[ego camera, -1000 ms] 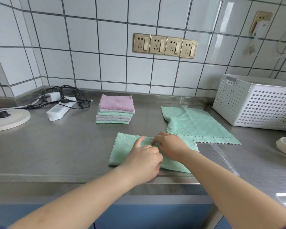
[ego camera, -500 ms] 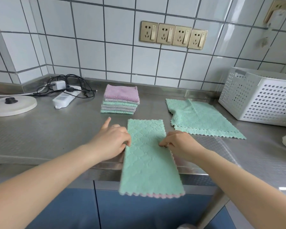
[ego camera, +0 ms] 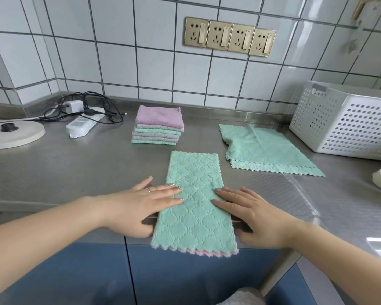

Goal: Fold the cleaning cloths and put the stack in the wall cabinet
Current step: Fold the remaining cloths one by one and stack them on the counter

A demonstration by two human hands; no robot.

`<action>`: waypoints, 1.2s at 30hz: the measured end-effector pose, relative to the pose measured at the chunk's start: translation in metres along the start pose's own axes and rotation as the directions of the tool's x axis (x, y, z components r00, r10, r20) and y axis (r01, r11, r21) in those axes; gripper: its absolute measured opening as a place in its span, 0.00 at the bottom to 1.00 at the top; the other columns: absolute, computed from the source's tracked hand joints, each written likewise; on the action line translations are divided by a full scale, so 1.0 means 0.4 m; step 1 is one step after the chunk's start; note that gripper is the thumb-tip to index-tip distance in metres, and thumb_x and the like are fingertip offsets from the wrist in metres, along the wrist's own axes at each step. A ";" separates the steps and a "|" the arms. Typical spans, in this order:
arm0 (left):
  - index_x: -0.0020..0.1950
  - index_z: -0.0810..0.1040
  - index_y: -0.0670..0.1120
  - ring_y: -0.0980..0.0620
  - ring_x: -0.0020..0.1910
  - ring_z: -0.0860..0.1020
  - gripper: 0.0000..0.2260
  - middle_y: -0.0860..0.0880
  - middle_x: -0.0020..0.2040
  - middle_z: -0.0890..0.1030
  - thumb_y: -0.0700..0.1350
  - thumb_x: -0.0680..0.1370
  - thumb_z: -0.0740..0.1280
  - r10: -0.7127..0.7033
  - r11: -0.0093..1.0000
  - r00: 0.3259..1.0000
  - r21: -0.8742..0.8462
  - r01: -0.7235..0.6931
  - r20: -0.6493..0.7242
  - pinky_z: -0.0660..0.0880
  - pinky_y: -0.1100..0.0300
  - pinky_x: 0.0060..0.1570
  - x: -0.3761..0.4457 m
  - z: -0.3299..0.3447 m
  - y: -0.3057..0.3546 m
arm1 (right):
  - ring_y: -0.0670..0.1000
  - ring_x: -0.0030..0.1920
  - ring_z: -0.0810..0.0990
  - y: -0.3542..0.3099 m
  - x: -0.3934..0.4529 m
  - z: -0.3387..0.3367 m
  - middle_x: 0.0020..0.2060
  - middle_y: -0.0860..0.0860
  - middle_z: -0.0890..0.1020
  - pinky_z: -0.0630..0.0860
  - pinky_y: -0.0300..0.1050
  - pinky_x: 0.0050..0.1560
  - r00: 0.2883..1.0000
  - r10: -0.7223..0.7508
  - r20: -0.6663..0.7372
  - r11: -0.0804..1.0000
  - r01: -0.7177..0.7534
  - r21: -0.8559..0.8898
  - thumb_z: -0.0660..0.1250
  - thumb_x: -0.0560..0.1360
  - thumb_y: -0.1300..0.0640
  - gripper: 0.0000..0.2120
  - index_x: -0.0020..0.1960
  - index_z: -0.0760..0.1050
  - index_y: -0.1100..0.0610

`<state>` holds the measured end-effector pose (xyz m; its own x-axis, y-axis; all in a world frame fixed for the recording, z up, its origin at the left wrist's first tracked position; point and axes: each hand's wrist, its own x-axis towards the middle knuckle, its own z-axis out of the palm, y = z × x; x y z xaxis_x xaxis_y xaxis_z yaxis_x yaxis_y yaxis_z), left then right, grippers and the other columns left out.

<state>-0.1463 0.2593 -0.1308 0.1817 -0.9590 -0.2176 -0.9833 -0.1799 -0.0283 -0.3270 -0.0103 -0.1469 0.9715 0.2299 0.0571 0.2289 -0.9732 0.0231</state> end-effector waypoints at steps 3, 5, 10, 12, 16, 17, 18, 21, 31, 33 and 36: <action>0.75 0.43 0.61 0.66 0.72 0.35 0.32 0.63 0.74 0.37 0.50 0.74 0.52 -0.008 1.000 0.996 0.018 0.009 -0.094 0.28 0.51 0.70 0.010 0.013 0.001 | 0.47 0.74 0.60 -0.009 0.007 0.022 0.73 0.47 0.65 0.53 0.54 0.72 0.984 -0.034 -0.173 0.998 0.024 -0.055 0.62 0.73 0.44 0.30 0.74 0.61 0.46; 0.75 0.51 0.62 0.69 0.72 0.42 0.30 0.65 0.73 0.44 0.50 0.72 0.49 -0.004 0.999 0.987 -0.045 -0.003 -0.163 0.29 0.52 0.70 0.017 0.017 -0.006 | 0.45 0.72 0.64 -0.011 0.017 0.020 0.69 0.45 0.71 0.54 0.53 0.72 0.975 -0.015 -0.222 1.000 0.019 0.013 0.59 0.75 0.45 0.23 0.70 0.67 0.46; 0.63 0.74 0.52 0.74 0.60 0.69 0.24 0.64 0.61 0.75 0.63 0.76 0.53 -0.150 0.877 0.913 -0.478 -0.054 -0.379 0.40 0.67 0.71 0.047 0.010 -0.014 | 0.31 0.47 0.75 -0.019 0.053 -0.010 0.43 0.39 0.80 0.68 0.38 0.59 0.938 0.226 -0.263 0.917 -0.113 0.383 0.59 0.79 0.52 0.10 0.45 0.78 0.50; 0.43 0.76 0.43 0.68 0.39 0.74 0.18 0.59 0.38 0.78 0.56 0.79 0.56 -0.358 0.716 0.829 -0.696 -0.052 -0.430 0.64 0.67 0.60 0.070 -0.008 -0.004 | 0.41 0.29 0.69 -0.025 0.079 -0.031 0.26 0.44 0.70 0.64 0.40 0.35 0.869 0.437 -0.232 0.796 -0.253 0.550 0.59 0.79 0.52 0.17 0.32 0.66 0.53; 0.34 0.63 0.45 0.56 0.31 0.62 0.15 0.54 0.29 0.64 0.48 0.78 0.61 -0.597 0.482 0.693 -0.871 -0.093 -0.404 0.59 0.57 0.36 0.135 -0.034 -0.012 | 0.44 0.28 0.61 -0.021 0.153 -0.065 0.26 0.46 0.64 0.57 0.38 0.29 0.749 0.631 -0.201 0.616 -0.327 0.716 0.58 0.80 0.52 0.18 0.33 0.61 0.55; 0.36 0.65 0.43 0.54 0.33 0.63 0.13 0.51 0.31 0.65 0.49 0.77 0.60 -0.617 0.445 0.683 -0.889 -0.105 -0.390 0.60 0.56 0.37 0.150 -0.042 -0.018 | 0.46 0.29 0.62 -0.014 0.174 -0.070 0.27 0.47 0.64 0.57 0.39 0.29 0.728 0.660 -0.189 0.583 -0.337 0.740 0.58 0.80 0.53 0.18 0.34 0.61 0.56; 0.39 0.68 0.41 0.53 0.36 0.66 0.13 0.48 0.34 0.68 0.50 0.76 0.60 -0.630 0.410 0.679 -0.904 -0.121 -0.377 0.63 0.55 0.39 0.163 -0.053 -0.018 | 0.47 0.30 0.62 -0.006 0.194 -0.072 0.28 0.49 0.64 0.57 0.39 0.30 0.707 0.686 -0.171 0.549 -0.350 0.759 0.58 0.80 0.53 0.17 0.34 0.61 0.56; 0.66 0.69 0.47 0.50 0.47 0.76 0.15 0.48 0.50 0.77 0.45 0.80 0.58 -0.669 0.284 0.679 -0.948 -0.141 -0.301 0.74 0.52 0.52 0.204 -0.067 -0.028 | 0.50 0.31 0.65 0.021 0.241 -0.068 0.29 0.51 0.66 0.60 0.45 0.33 0.660 0.748 -0.076 0.469 -0.443 0.764 0.58 0.80 0.53 0.15 0.37 0.64 0.58; 0.70 0.68 0.44 0.49 0.54 0.73 0.18 0.44 0.70 0.70 0.36 0.80 0.57 -0.690 0.447 0.704 -0.864 0.232 -0.168 0.65 0.67 0.35 0.262 -0.069 -0.065 | 0.53 0.36 0.70 0.056 0.280 -0.052 0.33 0.54 0.72 0.65 0.42 0.34 0.613 0.789 0.052 0.445 -0.627 0.640 0.60 0.74 0.62 0.05 0.41 0.72 0.57; 0.70 0.69 0.43 0.49 0.46 0.73 0.18 0.41 0.67 0.72 0.37 0.80 0.58 -0.692 0.456 0.705 -0.851 0.260 -0.155 0.64 0.72 0.28 0.269 -0.071 -0.070 | 0.54 0.40 0.74 0.057 0.283 -0.057 0.42 0.55 0.79 0.69 0.40 0.41 0.606 0.791 0.083 0.418 -0.635 0.650 0.60 0.75 0.61 0.11 0.55 0.76 0.56; 0.71 0.67 0.44 0.50 0.46 0.74 0.20 0.41 0.68 0.71 0.40 0.79 0.61 -0.685 0.480 0.713 -0.830 0.284 -0.152 0.66 0.78 0.36 0.266 -0.082 -0.068 | 0.53 0.41 0.76 0.061 0.285 -0.054 0.51 0.54 0.79 0.73 0.42 0.44 0.592 0.800 0.097 0.402 -0.649 0.646 0.60 0.76 0.59 0.21 0.69 0.68 0.57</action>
<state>-0.0997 0.1551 -0.1211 0.8046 -0.5937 0.0123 -0.4104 -0.5409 0.7341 -0.2119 -0.0076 -0.1183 0.7645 -0.6431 -0.0441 -0.4987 -0.5467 -0.6726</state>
